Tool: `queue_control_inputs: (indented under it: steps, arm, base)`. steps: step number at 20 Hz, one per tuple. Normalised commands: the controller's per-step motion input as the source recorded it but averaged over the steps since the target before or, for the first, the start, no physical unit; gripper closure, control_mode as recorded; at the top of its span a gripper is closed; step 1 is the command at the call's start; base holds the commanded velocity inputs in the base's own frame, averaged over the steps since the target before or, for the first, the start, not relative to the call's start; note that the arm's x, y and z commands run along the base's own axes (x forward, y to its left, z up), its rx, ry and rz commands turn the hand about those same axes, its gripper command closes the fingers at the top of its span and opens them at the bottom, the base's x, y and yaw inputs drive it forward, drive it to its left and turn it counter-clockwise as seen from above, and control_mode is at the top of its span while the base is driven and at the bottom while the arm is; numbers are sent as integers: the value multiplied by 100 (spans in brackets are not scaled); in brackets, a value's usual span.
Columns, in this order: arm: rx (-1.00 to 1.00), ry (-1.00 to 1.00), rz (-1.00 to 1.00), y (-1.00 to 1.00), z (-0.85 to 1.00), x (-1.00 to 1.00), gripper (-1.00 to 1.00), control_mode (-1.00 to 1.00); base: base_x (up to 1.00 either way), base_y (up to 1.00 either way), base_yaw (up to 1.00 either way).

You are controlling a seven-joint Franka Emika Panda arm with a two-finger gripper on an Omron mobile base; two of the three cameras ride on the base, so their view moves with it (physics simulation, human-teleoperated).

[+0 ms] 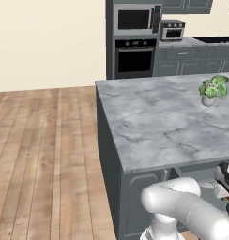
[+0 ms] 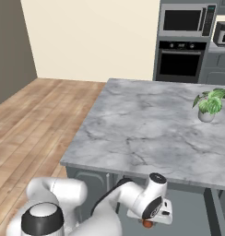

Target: Take the pizza cutter from the drawer on the right and place it on the dining counter for cutting.

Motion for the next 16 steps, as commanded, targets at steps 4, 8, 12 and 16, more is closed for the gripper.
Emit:
queue_control_inputs:
  steps: [4,8,12,16]
  arm:
    - [0,-1,-15,-8,56,-28,100,-100]
    - [0,-2,-7,0,80,-9,100,-100]
    - [0,-3,0,0,86,0,100,-100]
    - [0,-3,0,0,81,0,100,-100]
  base:
    - [0,0,0]
    - [0,0,0]
    - [0,0,0]
    - [0,0,0]
